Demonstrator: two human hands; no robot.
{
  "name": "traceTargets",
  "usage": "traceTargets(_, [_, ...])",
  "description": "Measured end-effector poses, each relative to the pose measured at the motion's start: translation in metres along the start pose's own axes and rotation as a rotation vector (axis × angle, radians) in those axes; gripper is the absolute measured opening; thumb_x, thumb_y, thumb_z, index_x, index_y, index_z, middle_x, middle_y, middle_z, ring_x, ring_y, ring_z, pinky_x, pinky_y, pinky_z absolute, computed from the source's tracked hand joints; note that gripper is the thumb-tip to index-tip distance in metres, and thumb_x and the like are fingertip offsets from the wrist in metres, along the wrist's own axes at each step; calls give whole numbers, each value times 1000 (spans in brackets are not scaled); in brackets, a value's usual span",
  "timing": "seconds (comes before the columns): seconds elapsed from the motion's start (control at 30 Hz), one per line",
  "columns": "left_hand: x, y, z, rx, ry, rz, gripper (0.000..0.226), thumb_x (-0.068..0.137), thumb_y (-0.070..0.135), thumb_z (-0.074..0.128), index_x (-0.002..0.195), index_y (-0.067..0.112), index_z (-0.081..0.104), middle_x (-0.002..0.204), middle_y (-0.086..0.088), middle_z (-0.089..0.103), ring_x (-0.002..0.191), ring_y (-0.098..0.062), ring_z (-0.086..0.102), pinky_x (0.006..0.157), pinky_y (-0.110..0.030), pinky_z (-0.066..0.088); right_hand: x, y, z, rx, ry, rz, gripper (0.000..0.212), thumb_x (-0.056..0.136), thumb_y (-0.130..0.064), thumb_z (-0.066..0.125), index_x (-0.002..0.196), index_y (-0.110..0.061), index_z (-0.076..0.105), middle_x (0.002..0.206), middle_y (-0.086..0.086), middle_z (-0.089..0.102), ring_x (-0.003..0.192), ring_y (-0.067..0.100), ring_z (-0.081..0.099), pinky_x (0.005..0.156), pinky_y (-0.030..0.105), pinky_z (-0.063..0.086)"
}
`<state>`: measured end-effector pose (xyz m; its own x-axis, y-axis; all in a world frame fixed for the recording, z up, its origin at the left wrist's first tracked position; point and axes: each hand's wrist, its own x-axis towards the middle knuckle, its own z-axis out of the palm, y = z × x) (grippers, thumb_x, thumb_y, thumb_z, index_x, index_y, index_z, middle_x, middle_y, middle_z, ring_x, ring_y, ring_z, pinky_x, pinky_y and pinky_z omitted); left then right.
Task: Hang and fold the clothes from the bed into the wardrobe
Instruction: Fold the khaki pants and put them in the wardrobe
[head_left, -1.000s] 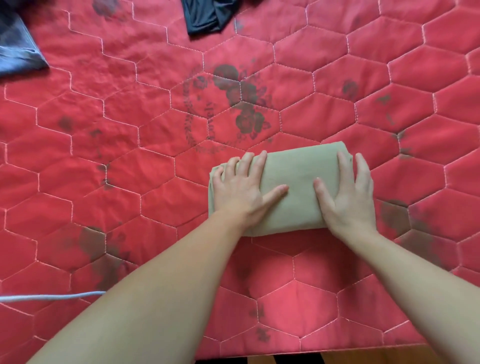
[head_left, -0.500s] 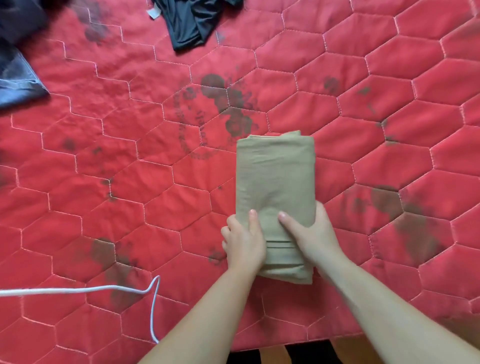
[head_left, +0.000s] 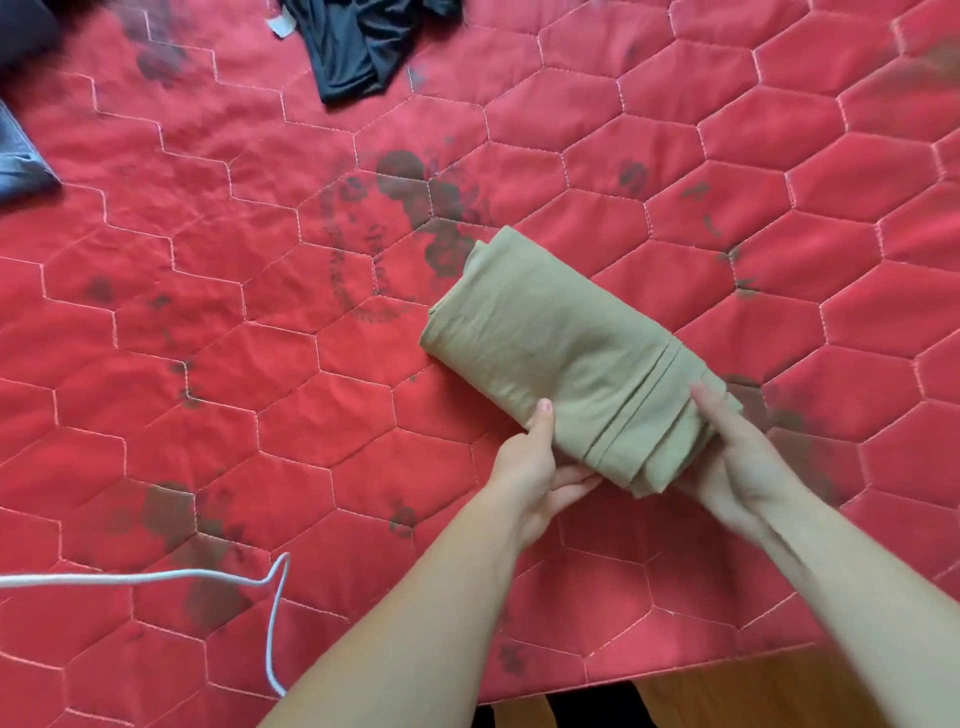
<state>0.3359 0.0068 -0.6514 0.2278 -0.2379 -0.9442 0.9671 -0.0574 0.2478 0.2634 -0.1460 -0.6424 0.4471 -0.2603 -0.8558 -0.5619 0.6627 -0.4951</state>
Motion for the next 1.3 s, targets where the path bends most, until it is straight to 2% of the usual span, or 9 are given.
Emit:
traceTargets(0.13, [-2,1,12,58,-31,-3,42,101,47,42,122,14,56,101,-6,72,81,-21,73,70,-34,59,6,11,24,170,154,-27,46,75,-31,76,118,-19,65,107,5,74,97,23,71,81,46,56])
traceTargets(0.23, [-1,12,3,182,1,35,49,89,54,60,122,18,57,112,-3,69,95,-18,69,75,-37,55,11,-8,22,162,177,-64,31,82,-15,73,113,-16,69,98,4,76,86,20,73,63,34,58])
traceTargets(0.43, [3,56,-29,-377,-16,258,28,84,25,67,112,22,64,109,-3,71,102,-21,67,85,-41,56,8,-31,-17,25,-63,-81,50,72,-22,73,121,-14,67,114,6,72,101,21,69,69,35,59])
traceTargets(0.57, [3,59,-43,-134,-139,136,43,71,24,68,114,21,64,107,-1,71,105,-20,64,90,-41,52,12,-26,-34,-52,-39,-43,35,82,-15,67,117,-14,68,105,4,74,85,16,72,59,29,57])
traceTargets(0.7, [5,79,-49,295,-128,26,21,82,18,56,102,22,64,96,3,68,88,-17,63,95,-39,46,16,-29,-40,-176,-29,-66,19,90,-9,62,107,-16,68,97,1,75,81,13,73,57,27,57])
traceTargets(0.8, [7,89,-37,457,-31,10,23,82,42,68,98,25,67,88,3,72,75,-16,69,80,-34,55,20,-33,-39,-177,24,-34,18,89,-11,64,106,-13,69,93,2,75,75,12,73,57,26,57])
traceTargets(0.97, [15,81,-39,405,-80,13,63,62,49,78,116,19,68,103,-1,75,83,-18,72,67,-32,57,12,-38,-43,-38,-89,168,15,91,-16,56,97,-13,70,79,2,75,64,14,72,50,25,55])
traceTargets(1.1, [14,71,-36,387,-125,81,27,81,37,70,100,17,71,91,0,76,76,-14,72,72,-30,55,7,-31,-51,10,-108,201,17,91,-16,54,94,-11,70,80,4,75,64,17,72,49,26,55])
traceTargets(1.3, [16,65,-42,391,-241,41,34,76,36,68,107,22,69,100,-1,74,84,-19,71,78,-39,56,1,-19,-51,8,-88,124,20,85,-16,59,100,-13,71,89,3,76,75,17,74,56,29,58])
